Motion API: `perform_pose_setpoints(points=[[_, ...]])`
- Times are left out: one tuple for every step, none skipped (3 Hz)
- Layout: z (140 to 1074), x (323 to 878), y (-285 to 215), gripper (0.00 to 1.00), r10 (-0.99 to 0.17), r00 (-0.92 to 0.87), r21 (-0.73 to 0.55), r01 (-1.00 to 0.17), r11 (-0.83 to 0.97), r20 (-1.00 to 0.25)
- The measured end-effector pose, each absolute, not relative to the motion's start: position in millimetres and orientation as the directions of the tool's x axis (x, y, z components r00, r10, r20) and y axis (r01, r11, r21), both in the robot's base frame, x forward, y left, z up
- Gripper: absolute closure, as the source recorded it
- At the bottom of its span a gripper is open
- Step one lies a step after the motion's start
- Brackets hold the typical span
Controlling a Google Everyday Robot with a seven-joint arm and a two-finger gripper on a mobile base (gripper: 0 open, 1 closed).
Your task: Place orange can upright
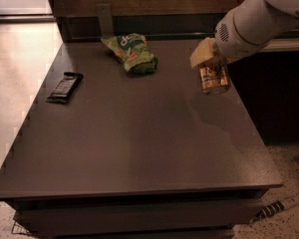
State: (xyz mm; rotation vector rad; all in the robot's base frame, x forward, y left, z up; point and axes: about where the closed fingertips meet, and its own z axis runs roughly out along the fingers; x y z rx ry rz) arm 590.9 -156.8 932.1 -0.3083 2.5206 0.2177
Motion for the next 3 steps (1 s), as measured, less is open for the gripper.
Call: perform_pose_setpoints(points=[[960,602,-165,1.00,-0.135,-0.646,0.146,-0.363,0.920,-0.751],[978,607,-162,1.00,-0.065,-0.552,0.218,-0.431,0.876,-0.831],[989,604,-158,1.00,-0.023,-0.466,0.257,-0.527,0.810,-0.884]])
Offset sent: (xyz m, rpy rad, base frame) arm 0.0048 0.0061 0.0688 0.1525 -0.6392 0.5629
